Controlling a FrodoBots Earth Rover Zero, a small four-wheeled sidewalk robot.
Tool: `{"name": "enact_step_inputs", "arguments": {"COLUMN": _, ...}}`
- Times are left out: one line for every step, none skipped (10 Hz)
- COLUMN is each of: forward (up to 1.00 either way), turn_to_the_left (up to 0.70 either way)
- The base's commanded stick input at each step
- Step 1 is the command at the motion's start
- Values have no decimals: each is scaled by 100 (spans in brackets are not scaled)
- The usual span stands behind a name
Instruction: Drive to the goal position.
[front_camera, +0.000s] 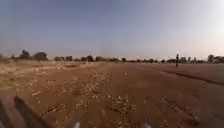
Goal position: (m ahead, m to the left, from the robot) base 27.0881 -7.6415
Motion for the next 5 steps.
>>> {"name": "enact_step_inputs", "arguments": {"forward": 50, "turn_to_the_left": 0}}
{"name": "enact_step_inputs", "arguments": {"forward": 50, "turn_to_the_left": 0}}
{"name": "enact_step_inputs", "arguments": {"forward": 50, "turn_to_the_left": 0}}
{"name": "enact_step_inputs", "arguments": {"forward": 50, "turn_to_the_left": 0}}
{"name": "enact_step_inputs", "arguments": {"forward": 50, "turn_to_the_left": 0}}
